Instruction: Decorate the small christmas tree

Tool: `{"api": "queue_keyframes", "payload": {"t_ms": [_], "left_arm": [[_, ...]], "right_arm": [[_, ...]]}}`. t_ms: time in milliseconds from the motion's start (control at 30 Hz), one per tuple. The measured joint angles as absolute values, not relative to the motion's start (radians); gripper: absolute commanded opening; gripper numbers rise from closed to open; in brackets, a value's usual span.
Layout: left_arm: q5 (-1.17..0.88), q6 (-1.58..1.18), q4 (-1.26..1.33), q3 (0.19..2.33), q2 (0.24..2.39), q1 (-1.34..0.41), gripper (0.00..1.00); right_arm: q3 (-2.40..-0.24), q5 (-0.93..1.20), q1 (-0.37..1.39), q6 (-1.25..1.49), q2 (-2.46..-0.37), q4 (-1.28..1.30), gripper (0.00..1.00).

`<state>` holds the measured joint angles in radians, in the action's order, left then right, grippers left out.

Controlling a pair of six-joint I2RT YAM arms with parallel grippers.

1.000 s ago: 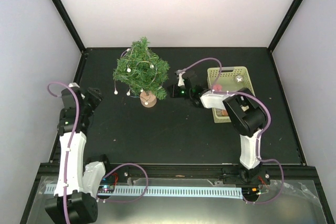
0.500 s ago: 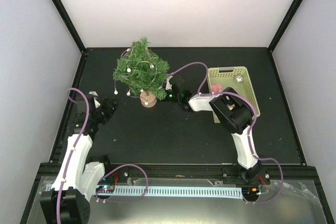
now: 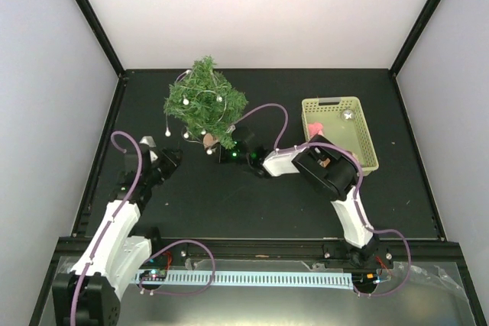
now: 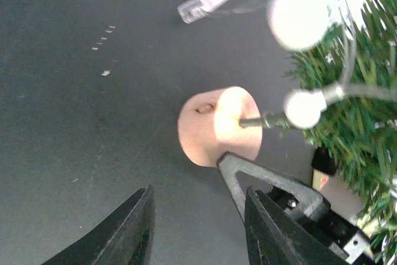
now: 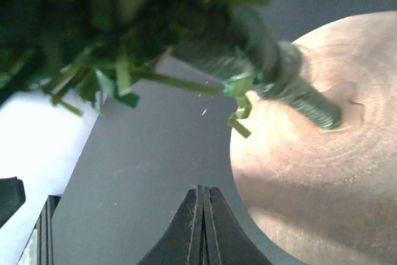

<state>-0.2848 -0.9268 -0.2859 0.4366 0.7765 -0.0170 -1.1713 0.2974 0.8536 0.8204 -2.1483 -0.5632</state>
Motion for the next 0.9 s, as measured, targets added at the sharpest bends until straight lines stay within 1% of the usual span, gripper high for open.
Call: {"api": "queue_keyframes", "payload": {"t_ms": [167, 267, 400, 500, 700, 900], "left_arm": [[-0.238, -0.892, -0.129, 0.356, 0.729, -0.136, 0.41], [-0.206, -0.884, -0.051, 0.327, 0.713, -0.185, 0.40], [-0.172, -0.889, 0.017, 0.310, 0.756, -0.212, 0.40], [-0.161, -0.896, 0.036, 0.309, 0.810, -0.219, 0.41], [-0.156, -0.922, 0.076, 0.284, 0.848, -0.225, 0.42], [-0.149, -0.949, 0.080, 0.281, 0.883, -0.226, 0.42]], "right_arm": [[-1.123, 0.282, 0.866, 0.784, -2.111, -0.555, 0.19], [-1.081, 0.260, 0.845, 0.740, -2.051, -0.513, 0.22], [-1.062, 0.219, 0.810, 0.685, -1.972, -0.472, 0.23], [-1.063, 0.211, 0.781, 0.674, -1.960, -0.478, 0.22], [-1.104, 0.210, 0.743, 0.689, -2.043, -0.478, 0.21], [-1.203, 0.216, 0.740, 0.714, -2.151, -0.478, 0.17]]}}
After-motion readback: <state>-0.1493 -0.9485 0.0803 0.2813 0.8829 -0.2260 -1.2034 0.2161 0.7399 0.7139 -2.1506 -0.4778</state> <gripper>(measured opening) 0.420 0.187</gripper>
